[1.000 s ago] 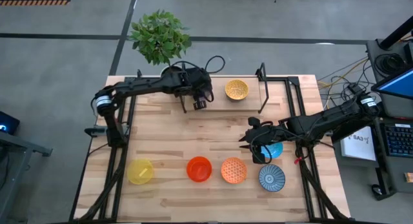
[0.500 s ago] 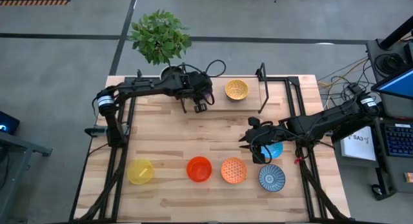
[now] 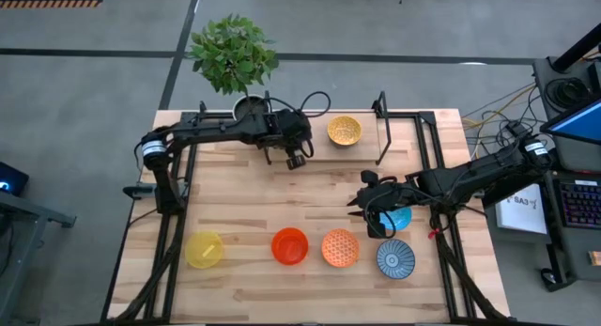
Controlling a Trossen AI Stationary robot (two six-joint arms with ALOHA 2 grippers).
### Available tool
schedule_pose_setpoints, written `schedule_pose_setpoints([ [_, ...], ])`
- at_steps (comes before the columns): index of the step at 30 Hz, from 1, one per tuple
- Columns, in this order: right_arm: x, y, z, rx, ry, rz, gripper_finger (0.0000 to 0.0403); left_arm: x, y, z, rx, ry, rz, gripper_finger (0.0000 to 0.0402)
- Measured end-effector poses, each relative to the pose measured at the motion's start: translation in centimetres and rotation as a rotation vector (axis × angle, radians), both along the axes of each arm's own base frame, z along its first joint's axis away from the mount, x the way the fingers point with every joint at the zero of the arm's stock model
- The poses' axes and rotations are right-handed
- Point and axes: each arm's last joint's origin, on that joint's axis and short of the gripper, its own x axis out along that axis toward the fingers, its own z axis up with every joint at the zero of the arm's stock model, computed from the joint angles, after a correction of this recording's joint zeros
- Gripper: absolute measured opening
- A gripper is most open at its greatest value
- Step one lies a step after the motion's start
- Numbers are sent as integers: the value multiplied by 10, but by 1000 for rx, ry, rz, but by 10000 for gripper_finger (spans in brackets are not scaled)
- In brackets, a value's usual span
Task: Place and stack bowls onto a shelf
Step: Stack the purple transparent bowl on top of the green transparent bowl on the shelf, then stack the light blue bowl on top of the yellow bowl on the shelf
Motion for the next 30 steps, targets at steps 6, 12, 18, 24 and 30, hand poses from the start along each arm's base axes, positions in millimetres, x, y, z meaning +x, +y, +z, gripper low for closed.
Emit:
schedule_pose_setpoints([
  [6,0,0,0,1,-4,0,109,-1,0,-4,-10,3,19,0],
  [12,0,0,0,1,-4,0,109,-4,-1,-12,-30,10,46,0],
  [18,0,0,0,1,-4,0,109,-5,-2,-19,-43,20,59,0],
  [24,0,0,0,12,-3,-10,109,-4,-15,-4,-24,-44,26,0],
  [30,0,0,0,107,3,-92,109,-11,-51,29,-4,-134,-64,0],
])
